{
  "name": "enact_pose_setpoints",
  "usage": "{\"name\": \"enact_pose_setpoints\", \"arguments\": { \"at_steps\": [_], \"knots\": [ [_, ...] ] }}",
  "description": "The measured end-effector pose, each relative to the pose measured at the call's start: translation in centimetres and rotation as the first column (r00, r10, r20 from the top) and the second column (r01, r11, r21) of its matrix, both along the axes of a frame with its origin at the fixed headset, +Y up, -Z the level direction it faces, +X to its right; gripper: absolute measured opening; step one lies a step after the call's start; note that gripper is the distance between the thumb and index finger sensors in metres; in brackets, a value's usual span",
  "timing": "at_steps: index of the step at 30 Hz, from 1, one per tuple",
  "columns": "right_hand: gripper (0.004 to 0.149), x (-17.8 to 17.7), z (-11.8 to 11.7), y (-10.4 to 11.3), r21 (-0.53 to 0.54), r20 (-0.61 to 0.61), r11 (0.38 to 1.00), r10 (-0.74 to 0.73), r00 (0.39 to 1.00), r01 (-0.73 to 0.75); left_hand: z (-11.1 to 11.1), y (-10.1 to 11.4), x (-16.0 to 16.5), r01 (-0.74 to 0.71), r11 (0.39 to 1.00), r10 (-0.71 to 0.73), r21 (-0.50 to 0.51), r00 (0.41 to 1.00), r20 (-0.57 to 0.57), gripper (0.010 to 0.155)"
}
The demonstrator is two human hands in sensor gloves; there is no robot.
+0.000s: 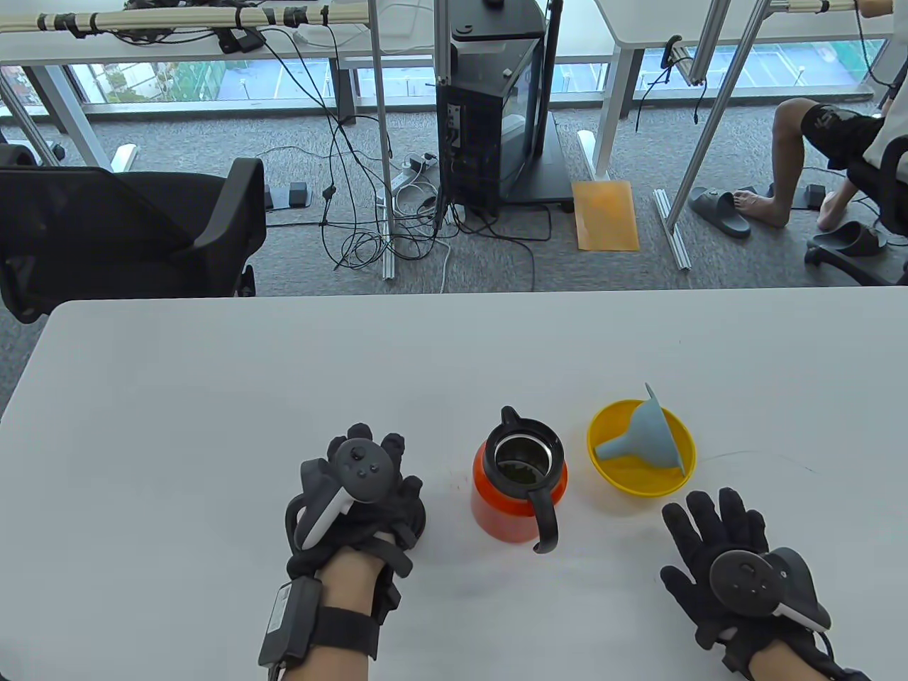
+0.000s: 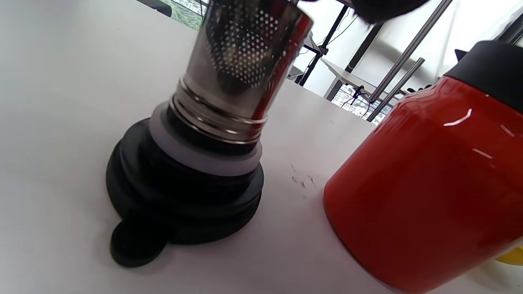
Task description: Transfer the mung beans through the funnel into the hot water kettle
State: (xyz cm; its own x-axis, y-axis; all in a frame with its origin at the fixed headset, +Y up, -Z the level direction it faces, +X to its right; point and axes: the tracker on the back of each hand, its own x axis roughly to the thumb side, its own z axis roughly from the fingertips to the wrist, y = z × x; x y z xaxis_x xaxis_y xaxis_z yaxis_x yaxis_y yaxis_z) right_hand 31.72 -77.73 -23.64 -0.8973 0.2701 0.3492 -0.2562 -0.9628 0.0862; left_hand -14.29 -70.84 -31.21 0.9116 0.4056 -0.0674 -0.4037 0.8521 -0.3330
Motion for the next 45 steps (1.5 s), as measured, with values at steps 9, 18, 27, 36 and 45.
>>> {"name": "enact_pose_setpoints", "arguments": {
  "at_steps": [9, 18, 27, 36, 45],
  "knots": [
    [0.083, 0.8, 0.0, 0.4, 0.0, 0.015, 0.997, -0.076, 0.997, 0.076, -0.6, -2.0, 0.1, 0.057, 0.997, -0.06, -0.047, 0.995, -0.077, 0.084],
    [0.082, 0.2, -1.2, 2.2, -0.018, -0.018, 0.988, -0.156, 0.988, 0.156, -0.8, 0.8, -2.9, -0.113, 0.99, 0.123, 0.083, 0.985, -0.125, 0.072],
    [0.081, -3.3, -4.7, 12.6, 0.101, -0.129, 0.963, -0.235, 0.963, 0.248, -1.5, 9.7, -3.8, -0.395, 0.877, 0.427, 0.274, 0.902, -0.067, 0.072],
    [0.084, -9.4, -7.2, 17.0, -0.086, -0.243, 0.822, -0.565, 0.789, 0.562, -2.1, 10.8, 2.4, -0.773, 0.614, 0.777, 0.16, 0.628, 0.049, 0.073],
    [0.096, -10.6, -8.5, 15.1, -0.25, -0.208, 0.519, -0.853, 0.479, 0.817, -1.1, 9.7, 9.9, -0.94, 0.323, 0.943, -0.107, 0.311, 0.114, 0.074]
  ]
}}
